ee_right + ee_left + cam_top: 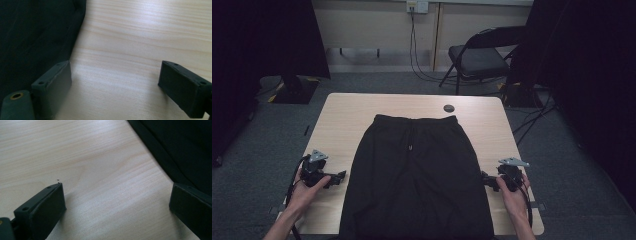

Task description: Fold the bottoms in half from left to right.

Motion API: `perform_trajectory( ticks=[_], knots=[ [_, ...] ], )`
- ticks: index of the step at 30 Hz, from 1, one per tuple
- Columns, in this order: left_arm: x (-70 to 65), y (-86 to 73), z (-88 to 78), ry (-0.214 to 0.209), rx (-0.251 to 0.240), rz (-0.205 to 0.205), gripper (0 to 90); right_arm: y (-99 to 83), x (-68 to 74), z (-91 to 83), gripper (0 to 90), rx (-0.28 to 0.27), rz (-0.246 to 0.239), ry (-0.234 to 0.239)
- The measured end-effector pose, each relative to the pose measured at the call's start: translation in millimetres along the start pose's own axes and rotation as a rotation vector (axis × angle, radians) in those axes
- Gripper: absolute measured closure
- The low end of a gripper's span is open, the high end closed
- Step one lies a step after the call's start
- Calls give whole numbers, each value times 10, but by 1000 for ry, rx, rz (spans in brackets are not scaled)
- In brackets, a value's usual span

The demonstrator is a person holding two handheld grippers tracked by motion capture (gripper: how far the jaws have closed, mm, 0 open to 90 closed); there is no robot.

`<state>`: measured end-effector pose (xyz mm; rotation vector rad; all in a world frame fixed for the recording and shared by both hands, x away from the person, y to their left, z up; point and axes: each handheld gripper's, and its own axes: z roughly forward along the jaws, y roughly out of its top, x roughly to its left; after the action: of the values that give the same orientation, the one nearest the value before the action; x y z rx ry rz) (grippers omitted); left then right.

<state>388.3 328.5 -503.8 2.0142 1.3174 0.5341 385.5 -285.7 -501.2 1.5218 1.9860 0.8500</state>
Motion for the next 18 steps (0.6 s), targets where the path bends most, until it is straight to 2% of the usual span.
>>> perform_trajectory(
  ticks=[3,5,7,12,13,15,16,17,18],
  knots=[
    [15,-2,-34,7,9,-7,26,6,3,-9,110,9,4,-4],
    [30,-2,-60,16,5,-21,92,12,-4,-19,137,13,11,-3],
    [43,5,-89,14,17,-15,150,14,-6,-29,141,16,15,-7],
    [20,18,-145,4,34,-13,182,49,26,-95,157,-2,4,-25],
    [1,35,-198,3,18,8,191,83,57,-169,162,-41,21,29],
    [-37,50,-253,5,-12,18,202,128,122,-238,166,-58,29,44],
    [-37,50,-253,5,-12,18,205,149,166,-273,170,-67,20,45],
    [-72,76,-298,-31,-23,28,207,170,216,-307,175,-81,21,58],
    [-101,101,-317,-49,-27,34,213,204,259,-337,175,-86,23,86]
  ],
)
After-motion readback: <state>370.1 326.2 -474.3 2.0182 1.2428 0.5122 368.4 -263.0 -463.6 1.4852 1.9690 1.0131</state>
